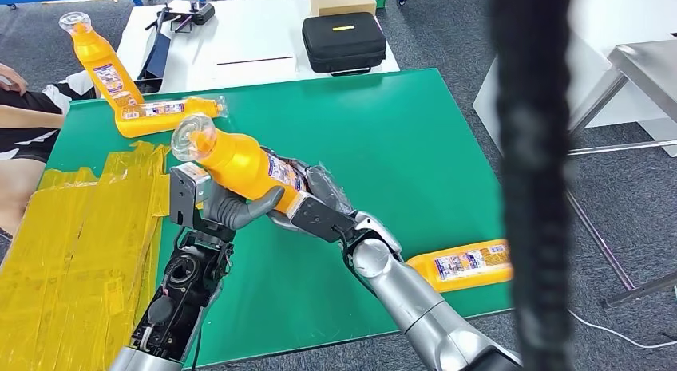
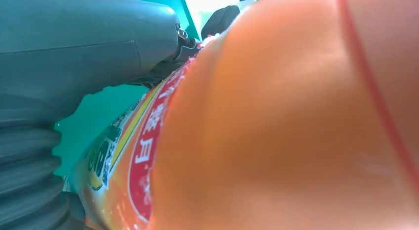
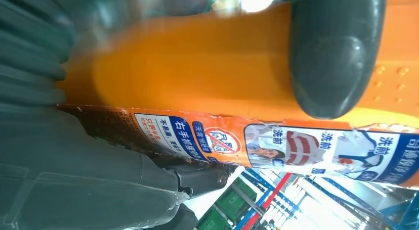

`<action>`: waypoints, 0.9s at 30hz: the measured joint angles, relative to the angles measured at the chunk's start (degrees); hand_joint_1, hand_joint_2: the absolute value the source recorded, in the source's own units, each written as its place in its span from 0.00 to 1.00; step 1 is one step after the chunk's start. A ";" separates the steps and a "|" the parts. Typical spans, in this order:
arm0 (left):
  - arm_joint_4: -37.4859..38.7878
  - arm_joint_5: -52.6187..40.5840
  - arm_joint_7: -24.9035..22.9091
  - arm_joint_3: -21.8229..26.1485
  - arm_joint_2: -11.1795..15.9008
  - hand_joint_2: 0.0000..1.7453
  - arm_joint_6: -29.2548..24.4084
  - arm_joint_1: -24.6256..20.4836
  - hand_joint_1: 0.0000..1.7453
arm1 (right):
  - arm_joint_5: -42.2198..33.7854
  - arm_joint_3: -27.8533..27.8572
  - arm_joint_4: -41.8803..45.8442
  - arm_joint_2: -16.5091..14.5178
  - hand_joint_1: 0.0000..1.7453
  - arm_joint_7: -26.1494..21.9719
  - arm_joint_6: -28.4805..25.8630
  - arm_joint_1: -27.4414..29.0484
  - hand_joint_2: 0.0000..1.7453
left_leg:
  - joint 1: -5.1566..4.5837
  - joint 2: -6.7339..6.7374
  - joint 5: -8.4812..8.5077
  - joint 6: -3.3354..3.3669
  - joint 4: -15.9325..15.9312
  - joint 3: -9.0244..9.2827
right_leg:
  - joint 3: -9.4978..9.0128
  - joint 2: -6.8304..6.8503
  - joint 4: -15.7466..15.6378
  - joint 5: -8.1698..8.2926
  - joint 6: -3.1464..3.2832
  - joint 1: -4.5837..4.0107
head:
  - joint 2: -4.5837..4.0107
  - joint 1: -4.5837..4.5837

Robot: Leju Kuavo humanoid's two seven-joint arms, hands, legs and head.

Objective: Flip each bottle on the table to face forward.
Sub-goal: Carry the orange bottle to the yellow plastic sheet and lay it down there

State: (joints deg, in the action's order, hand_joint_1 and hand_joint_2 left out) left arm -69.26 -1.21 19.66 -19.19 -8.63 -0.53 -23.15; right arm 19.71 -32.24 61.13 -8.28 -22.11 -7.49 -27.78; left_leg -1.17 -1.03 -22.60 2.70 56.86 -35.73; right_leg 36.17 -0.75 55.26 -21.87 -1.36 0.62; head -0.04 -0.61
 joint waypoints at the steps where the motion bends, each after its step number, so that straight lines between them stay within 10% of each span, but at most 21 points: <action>1: -0.01 0.20 0.01 0.04 -0.04 1.00 -0.08 0.01 1.00 | -0.01 0.00 0.00 0.00 0.88 0.01 0.11 -0.03 1.00 | 0.00 0.00 0.00 0.00 0.00 0.00 | 0.00 0.00 0.00 0.00 0.00 0.00 | 0.00 0.01; 6: -0.33 1.15 0.13 0.26 -0.17 1.00 -0.68 0.21 1.00 | 0.45 0.02 0.00 -0.03 0.03 0.01 -0.15 -0.31 1.00 | 0.00 0.00 0.00 0.00 0.00 0.00 | 0.00 0.00 0.00 0.00 0.00 0.00 | 0.00 0.00; 7: -0.39 1.30 0.15 0.38 -0.19 1.00 -0.85 0.22 1.00 | 0.81 0.02 0.00 -0.04 0.00 -0.02 -0.51 -0.33 1.00 | 0.00 0.00 0.00 0.00 0.00 0.00 | 0.00 0.00 0.00 0.00 0.00 -0.01 | 0.00 -0.01; 22: -0.46 1.96 1.05 5.84 0.74 1.00 -5.26 0.28 1.00 | 12.57 -0.22 5.57 1.52 0.00 1.47 -9.88 0.79 1.00 | 0.00 0.07 0.04 0.03 0.00 0.00 | 0.05 -0.01 0.00 0.00 0.01 0.00 | 0.00 0.00; 27: -0.39 -6.75 2.37 7.74 1.31 1.00 -15.64 0.27 1.00 | 26.57 -0.25 7.92 3.03 0.00 6.69 -16.80 1.28 1.00 | -0.01 0.06 0.04 0.03 0.00 -0.01 | 0.05 -0.01 0.00 0.00 0.01 0.00 | 0.00 0.00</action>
State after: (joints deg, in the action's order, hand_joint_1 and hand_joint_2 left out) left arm -69.65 -7.97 22.03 -11.45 -7.32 -16.17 -22.89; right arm 46.28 -32.49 69.05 -5.26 -15.43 -24.29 -26.50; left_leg -1.18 -0.97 -22.56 2.73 56.86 -35.73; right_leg 36.22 -0.76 55.26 -21.86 -1.36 0.61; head -0.04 -0.61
